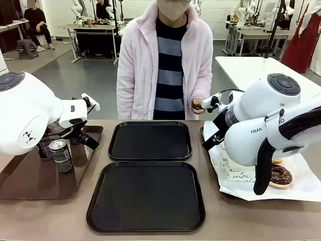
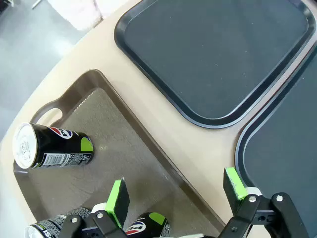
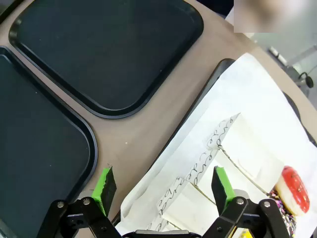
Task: Set up donuts and drinks on trays.
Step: Pick up one Pepsi coke and place it on the Flat Tray.
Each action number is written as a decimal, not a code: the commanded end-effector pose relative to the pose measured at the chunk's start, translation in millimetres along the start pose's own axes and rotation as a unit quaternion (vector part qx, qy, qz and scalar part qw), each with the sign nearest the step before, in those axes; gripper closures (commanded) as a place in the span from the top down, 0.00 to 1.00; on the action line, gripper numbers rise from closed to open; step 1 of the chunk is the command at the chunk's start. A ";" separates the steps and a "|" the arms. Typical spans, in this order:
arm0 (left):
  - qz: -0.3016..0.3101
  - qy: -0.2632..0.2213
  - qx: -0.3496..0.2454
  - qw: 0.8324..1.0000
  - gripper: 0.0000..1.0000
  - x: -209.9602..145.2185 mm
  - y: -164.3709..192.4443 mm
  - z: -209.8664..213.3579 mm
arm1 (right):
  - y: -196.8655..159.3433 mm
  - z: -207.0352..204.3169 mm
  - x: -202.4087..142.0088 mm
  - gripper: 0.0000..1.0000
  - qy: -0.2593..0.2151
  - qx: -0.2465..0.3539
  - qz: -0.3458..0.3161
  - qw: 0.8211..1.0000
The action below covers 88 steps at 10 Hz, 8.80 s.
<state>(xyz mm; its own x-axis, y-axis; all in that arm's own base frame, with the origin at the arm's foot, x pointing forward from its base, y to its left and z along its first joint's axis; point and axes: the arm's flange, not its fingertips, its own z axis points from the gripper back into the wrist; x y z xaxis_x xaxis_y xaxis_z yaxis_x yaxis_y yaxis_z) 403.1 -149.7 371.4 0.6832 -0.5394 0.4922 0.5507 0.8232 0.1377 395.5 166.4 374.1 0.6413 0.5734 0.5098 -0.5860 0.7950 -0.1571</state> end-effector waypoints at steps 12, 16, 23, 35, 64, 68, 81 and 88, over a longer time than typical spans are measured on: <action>0.000 0.000 0.000 1.000 1.00 0.0 -0.1 0.0 | 0.0 0.0 0.0 1.00 0.000 0.000 0.000 1.000; 0.000 0.000 0.000 1.000 1.00 0.0 -0.2 0.0 | -0.1 0.0 0.0 1.00 0.000 0.000 0.000 1.000; -0.049 0.183 -0.073 0.979 1.00 -67.8 -36.7 117.2 | 63.0 132.1 -91.4 1.00 0.208 0.032 0.050 0.976; 0.190 0.004 -0.383 0.904 1.00 -63.6 91.8 175.1 | -96.1 151.4 -128.6 1.00 0.010 0.322 -0.170 0.931; 0.368 -0.130 -0.517 0.762 1.00 -233.8 258.3 180.5 | -219.3 197.5 -370.9 1.00 -0.150 0.462 -0.425 0.764; 0.285 -0.036 -0.377 0.881 1.00 -162.5 223.8 216.7 | -219.3 197.5 -370.9 1.00 -0.150 0.462 -0.425 0.764; 0.203 0.128 -0.034 0.970 1.00 -17.8 85.7 98.0 | -219.3 197.5 -370.9 1.00 -0.150 0.462 -0.425 0.764; 0.198 0.136 -0.038 0.970 1.00 -21.5 85.6 98.1 | -219.3 197.5 -370.9 1.00 -0.150 0.462 -0.425 0.764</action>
<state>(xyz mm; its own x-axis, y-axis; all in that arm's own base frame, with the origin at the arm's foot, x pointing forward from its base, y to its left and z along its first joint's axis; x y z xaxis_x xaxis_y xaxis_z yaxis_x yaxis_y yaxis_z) 388.5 -48.4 458.3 0.9411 -0.2246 0.2526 0.2559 0.9617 -0.0981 189.0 -259.0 387.2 0.9262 -0.2575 0.2755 -0.1929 0.3041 0.9329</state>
